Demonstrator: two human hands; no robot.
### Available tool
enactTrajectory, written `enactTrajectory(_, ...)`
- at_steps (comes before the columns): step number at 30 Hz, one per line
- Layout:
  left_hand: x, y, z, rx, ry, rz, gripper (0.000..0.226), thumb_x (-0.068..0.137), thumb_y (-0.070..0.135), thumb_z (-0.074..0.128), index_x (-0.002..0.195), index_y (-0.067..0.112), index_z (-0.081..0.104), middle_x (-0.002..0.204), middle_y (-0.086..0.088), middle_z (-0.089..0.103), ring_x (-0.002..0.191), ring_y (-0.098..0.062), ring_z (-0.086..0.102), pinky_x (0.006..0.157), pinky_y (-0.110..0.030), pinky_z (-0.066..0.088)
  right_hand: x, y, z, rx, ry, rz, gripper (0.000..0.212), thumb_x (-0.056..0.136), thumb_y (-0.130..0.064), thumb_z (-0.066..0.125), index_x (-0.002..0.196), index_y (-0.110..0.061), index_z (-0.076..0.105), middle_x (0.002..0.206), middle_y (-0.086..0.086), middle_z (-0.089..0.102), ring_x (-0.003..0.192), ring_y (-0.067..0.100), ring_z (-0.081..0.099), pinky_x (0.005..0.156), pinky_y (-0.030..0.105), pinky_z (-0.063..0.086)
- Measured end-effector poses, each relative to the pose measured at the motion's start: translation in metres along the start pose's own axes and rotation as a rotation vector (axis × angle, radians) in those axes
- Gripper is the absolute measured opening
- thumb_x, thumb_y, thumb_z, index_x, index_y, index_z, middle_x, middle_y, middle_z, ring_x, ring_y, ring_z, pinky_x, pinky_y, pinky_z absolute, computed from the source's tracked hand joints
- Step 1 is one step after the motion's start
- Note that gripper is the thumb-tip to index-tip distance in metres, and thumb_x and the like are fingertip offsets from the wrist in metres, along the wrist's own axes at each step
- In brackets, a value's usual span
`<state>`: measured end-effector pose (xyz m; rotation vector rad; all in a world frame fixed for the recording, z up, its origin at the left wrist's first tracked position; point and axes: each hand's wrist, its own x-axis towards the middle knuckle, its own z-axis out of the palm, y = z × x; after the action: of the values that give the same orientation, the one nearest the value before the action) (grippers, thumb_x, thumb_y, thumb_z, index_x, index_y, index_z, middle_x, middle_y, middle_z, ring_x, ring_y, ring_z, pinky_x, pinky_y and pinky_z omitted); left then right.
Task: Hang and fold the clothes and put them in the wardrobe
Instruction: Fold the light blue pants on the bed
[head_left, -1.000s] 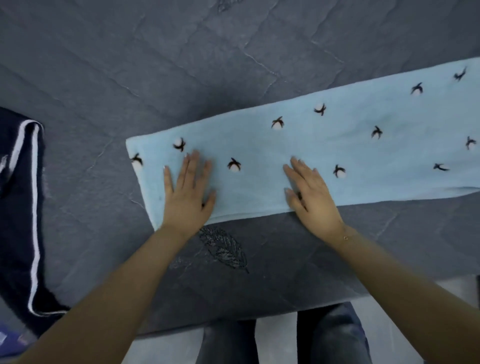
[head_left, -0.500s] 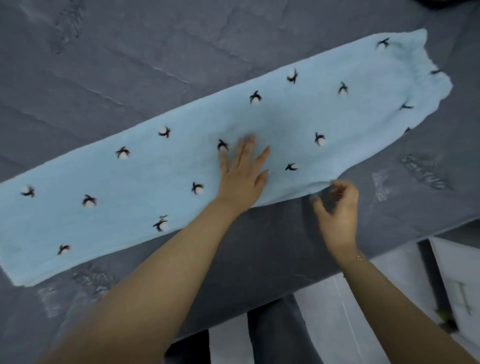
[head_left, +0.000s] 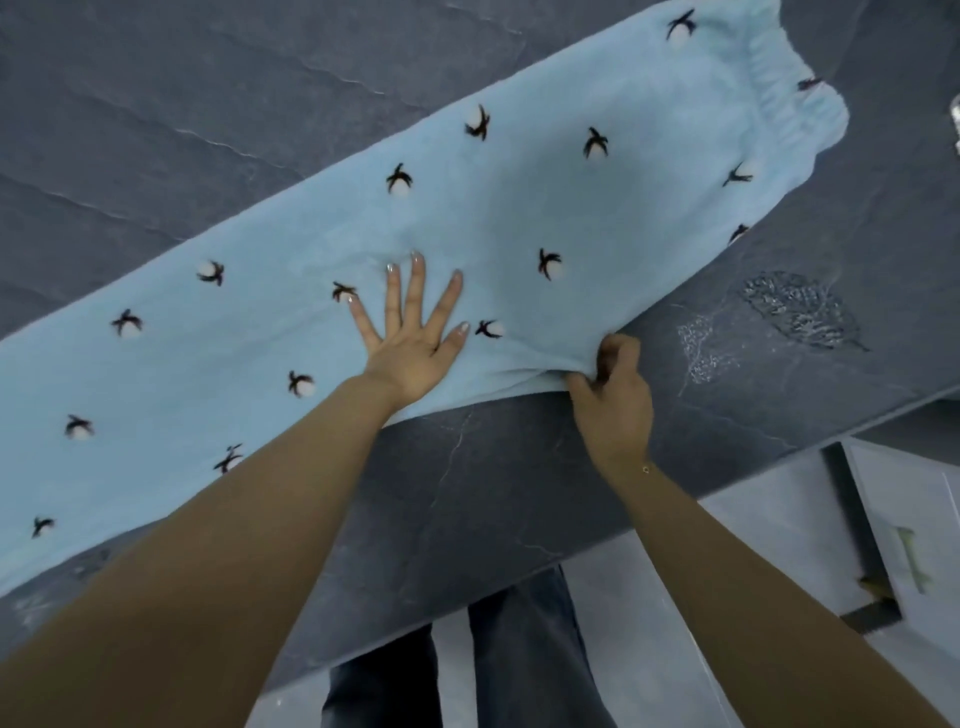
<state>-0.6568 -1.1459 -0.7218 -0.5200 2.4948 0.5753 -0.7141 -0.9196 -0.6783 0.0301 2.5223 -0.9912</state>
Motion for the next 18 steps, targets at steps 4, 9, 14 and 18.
enactTrajectory(4, 0.001, -0.001, 0.0, -0.019, -0.004, 0.009, 0.058, 0.089, 0.074, 0.002, 0.135, 0.06, -0.03, 0.14, 0.018, -0.052, 0.122, -0.005, -0.055, 0.091, -0.048, -0.042, -0.01, -0.001, -0.002, 0.222, -0.085, 0.318, 0.02, 0.093, -0.026, 0.063, 0.088, -0.008, 0.056, 0.075, 0.004, 0.062, 0.069, 0.025, 0.065, 0.06, 0.036, 0.057)
enactTrajectory(9, 0.001, -0.001, 0.001, -0.032, 0.006, 0.022, 0.058, 0.09, 0.074, 0.003, 0.136, 0.06, -0.029, 0.139, 0.017, -0.052, 0.121, -0.006, -0.055, 0.089, -0.047, -0.044, -0.028, -0.031, 0.015, 0.841, -0.263, 0.763, 0.025, 0.096, -0.028, 0.059, 0.092, -0.006, 0.069, 0.072, 0.008, 0.071, 0.054, 0.018, 0.066, 0.049, 0.028, 0.055)
enactTrajectory(14, 0.002, -0.001, 0.002, -0.041, 0.01, 0.032, 0.058, 0.09, 0.073, 0.004, 0.135, 0.06, -0.029, 0.141, 0.016, -0.051, 0.121, -0.006, -0.055, 0.088, -0.046, -0.044, -0.019, -0.049, 0.027, 1.569, -0.183, 0.983, 0.019, 0.091, -0.028, 0.064, 0.09, -0.009, 0.062, 0.076, 0.003, 0.057, 0.065, 0.012, 0.053, 0.056, 0.023, 0.051)
enactTrajectory(18, 0.002, -0.002, 0.004, -0.048, 0.031, 0.033, 0.057, 0.09, 0.073, 0.004, 0.135, 0.06, -0.029, 0.138, 0.018, -0.052, 0.12, -0.005, -0.056, 0.09, -0.048, -0.042, -0.01, -0.05, 0.024, 1.729, -0.173, 1.034, 0.025, 0.087, -0.033, 0.069, 0.089, -0.009, 0.063, 0.08, 0.004, 0.056, 0.076, 0.014, 0.053, 0.078, 0.024, 0.048)
